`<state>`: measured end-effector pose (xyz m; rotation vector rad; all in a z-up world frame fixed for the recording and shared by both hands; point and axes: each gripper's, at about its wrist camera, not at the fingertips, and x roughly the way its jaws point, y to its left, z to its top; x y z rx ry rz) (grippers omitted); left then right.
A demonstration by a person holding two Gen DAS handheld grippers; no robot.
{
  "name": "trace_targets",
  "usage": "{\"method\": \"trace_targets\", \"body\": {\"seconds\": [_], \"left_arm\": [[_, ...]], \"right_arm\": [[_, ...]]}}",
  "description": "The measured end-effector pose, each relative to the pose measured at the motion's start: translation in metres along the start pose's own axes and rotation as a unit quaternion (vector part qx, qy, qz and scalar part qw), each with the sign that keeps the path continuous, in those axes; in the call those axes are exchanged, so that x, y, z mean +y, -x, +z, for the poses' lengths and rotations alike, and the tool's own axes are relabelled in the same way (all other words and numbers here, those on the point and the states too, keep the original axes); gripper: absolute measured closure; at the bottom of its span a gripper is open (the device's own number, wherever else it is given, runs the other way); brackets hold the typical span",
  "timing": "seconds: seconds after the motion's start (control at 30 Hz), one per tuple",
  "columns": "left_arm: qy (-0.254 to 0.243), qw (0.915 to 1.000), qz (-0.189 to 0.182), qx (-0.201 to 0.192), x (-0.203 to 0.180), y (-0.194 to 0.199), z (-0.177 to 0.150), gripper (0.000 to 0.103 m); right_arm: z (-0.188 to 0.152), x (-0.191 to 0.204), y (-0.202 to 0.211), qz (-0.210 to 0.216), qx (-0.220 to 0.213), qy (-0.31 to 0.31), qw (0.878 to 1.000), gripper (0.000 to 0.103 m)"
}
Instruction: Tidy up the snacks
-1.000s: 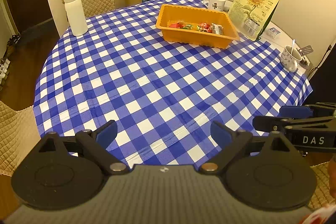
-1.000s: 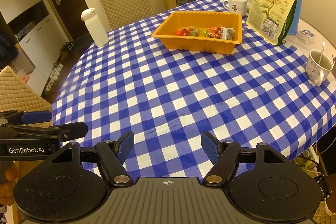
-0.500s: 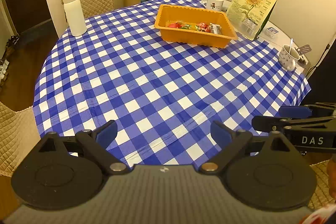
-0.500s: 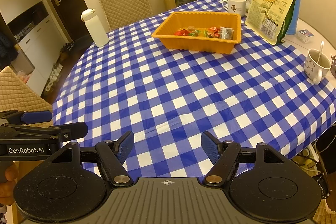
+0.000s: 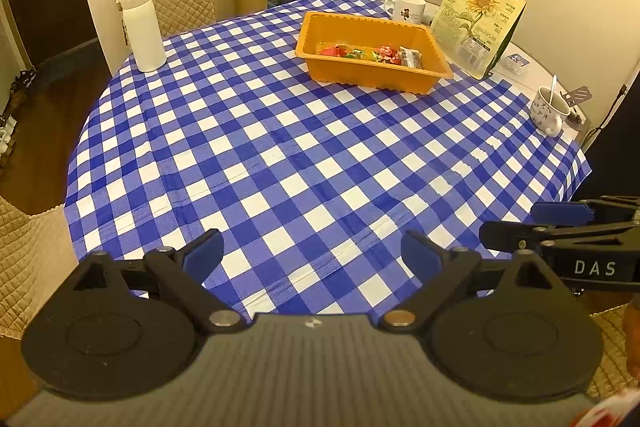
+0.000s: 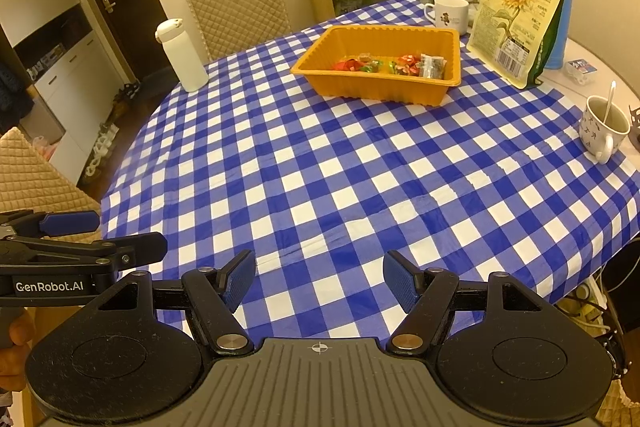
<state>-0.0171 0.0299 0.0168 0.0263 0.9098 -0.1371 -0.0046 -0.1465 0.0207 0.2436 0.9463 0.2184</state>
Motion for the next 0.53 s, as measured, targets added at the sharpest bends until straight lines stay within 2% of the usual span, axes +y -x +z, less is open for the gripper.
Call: {"method": "trace_targets", "body": {"seconds": [0.53], "left_arm": [[0.0,1.0,-0.002,-0.001,0.0004,0.001,0.0008,0.008]], "right_arm": [[0.0023,0.0012,-0.0004,-0.001,-0.001,-0.002,1.0,0.032]]}}
